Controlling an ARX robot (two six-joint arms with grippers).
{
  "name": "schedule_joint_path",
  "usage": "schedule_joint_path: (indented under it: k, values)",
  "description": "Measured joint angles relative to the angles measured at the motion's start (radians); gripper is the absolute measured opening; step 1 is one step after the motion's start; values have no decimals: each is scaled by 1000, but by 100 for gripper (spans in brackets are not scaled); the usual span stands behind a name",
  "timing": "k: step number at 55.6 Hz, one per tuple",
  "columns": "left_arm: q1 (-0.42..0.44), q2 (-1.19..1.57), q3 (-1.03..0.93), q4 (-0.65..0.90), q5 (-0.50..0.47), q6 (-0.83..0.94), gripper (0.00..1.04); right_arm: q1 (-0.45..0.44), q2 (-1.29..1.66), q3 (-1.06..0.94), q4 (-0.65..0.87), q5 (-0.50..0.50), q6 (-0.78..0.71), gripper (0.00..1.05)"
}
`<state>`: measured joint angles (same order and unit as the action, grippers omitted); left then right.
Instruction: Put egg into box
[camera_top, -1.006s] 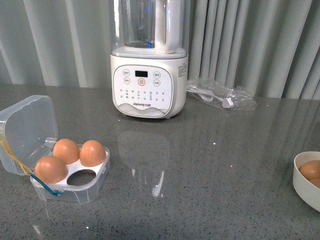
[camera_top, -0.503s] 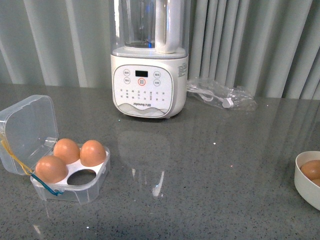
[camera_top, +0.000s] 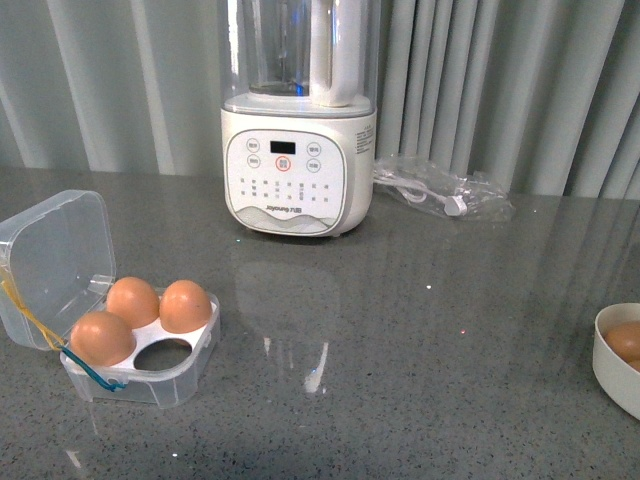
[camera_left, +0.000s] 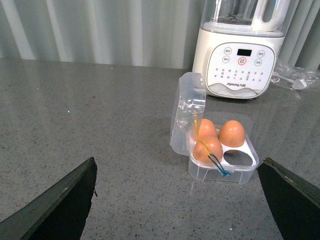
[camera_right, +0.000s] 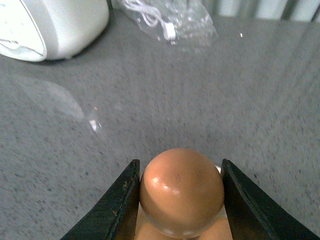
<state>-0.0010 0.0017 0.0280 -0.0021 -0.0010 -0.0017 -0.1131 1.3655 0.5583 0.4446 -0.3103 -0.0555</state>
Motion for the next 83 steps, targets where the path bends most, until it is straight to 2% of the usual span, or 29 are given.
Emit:
schedule_joint_path:
  k: [7,16,24,36,52,70,83]
  values:
    - [0,0,0,0,0,0,98,103,-44,85,-31,33,44,41]
    - [0,0,0,0,0,0,98,330,36,209,-24,124,98,41]
    - [0,0,0,0,0,0,98,498,157,285,-15,171,122,41]
    - [0,0,0,0,0,0,98,654,270,340,7,189,160,41]
    - [0,0,0,0,0,0,98,763,374,373,39,182,217,41]
    - [0,0,0,0,0,0,98,795,454,440,56,182,279,41]
    - [0,0,0,0,0,0,98,797,509,499,57,135,428,41]
